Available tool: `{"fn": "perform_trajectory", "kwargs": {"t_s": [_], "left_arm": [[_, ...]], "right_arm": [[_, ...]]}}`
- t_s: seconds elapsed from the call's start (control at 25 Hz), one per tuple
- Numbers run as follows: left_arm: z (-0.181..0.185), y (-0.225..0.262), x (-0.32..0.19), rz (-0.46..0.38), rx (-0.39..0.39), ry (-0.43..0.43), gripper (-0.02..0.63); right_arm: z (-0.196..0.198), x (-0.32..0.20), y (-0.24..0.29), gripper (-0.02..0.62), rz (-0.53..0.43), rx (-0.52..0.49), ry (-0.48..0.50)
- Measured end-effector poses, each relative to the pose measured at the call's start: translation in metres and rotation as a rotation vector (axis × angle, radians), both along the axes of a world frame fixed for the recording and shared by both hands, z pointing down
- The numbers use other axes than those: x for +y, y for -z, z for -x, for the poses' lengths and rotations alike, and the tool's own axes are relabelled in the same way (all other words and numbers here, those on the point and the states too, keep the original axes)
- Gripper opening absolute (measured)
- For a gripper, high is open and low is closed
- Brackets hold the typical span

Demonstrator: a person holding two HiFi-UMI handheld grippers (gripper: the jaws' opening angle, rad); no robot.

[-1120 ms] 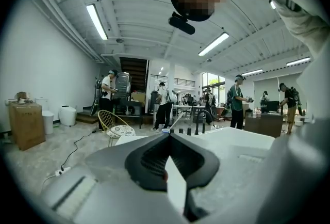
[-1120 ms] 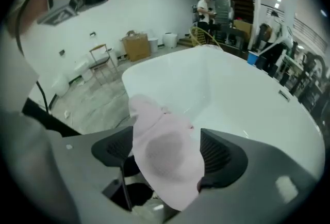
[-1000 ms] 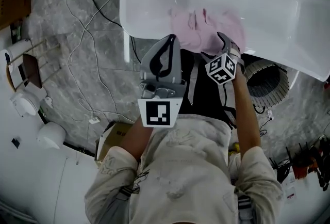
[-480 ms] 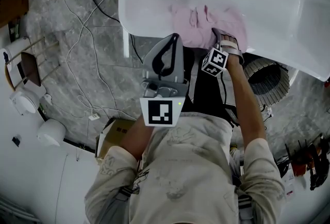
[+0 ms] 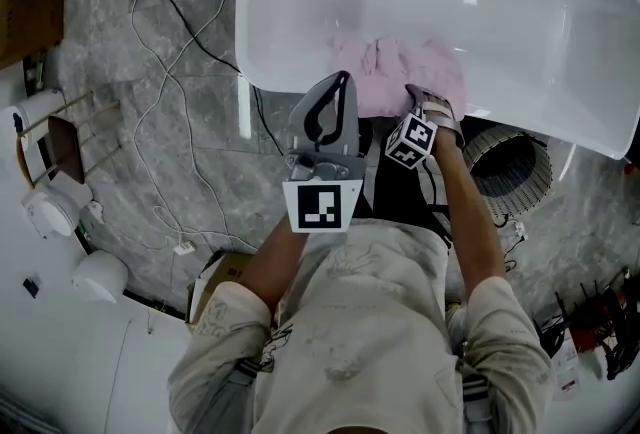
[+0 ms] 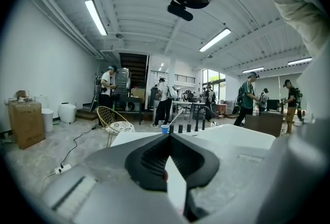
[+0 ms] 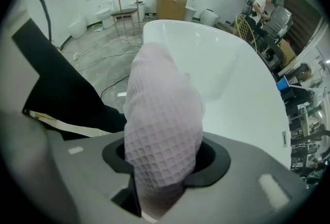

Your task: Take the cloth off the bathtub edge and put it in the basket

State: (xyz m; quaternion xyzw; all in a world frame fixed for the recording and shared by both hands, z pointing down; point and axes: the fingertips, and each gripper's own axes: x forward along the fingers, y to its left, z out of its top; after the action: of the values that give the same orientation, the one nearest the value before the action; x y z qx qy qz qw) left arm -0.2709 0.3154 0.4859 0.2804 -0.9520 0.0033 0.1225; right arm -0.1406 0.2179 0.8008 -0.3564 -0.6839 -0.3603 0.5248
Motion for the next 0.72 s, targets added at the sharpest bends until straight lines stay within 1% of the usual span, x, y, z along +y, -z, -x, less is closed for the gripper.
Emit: {"fn": "perform_trajectory", "kwargs": {"t_s": [0.08, 0.12, 0.16, 0.2, 0.44, 0.56, 0.72], "left_arm": [[0.002, 0.006, -0.004, -0.001, -0.007, -0.006, 0.002], [0.004, 0.010, -0.006, -0.004, -0.012, -0.005, 0.002], [0.006, 0.014, -0.007, -0.009, -0.017, -0.002, 0.002], [0.008, 0.018, -0.008, -0.013, -0.023, 0.002, 0.002], [0.008, 0.042, -0.017, -0.026, -0.055, -0.002, 0.002], [0.009, 0.053, -0.023, -0.017, -0.070, -0.009, 0.002], [0.012, 0.076, -0.029, -0.044, -0.107, 0.006, 0.000]], "right_arm": [[-0.001, -0.001, 0.009, 0.211, 0.012, -0.004, 0.001], [-0.001, -0.002, 0.014, 0.187, 0.024, -0.007, -0.006], [0.000, -0.002, 0.020, 0.142, 0.039, -0.011, -0.022], [0.000, -0.002, 0.027, 0.116, 0.054, -0.012, -0.044], [0.007, -0.008, 0.072, 0.106, 0.164, -0.020, -0.216], [0.018, -0.015, 0.105, 0.104, 0.232, -0.056, -0.308], [0.031, -0.022, 0.153, 0.104, 0.321, -0.115, -0.400]]}}
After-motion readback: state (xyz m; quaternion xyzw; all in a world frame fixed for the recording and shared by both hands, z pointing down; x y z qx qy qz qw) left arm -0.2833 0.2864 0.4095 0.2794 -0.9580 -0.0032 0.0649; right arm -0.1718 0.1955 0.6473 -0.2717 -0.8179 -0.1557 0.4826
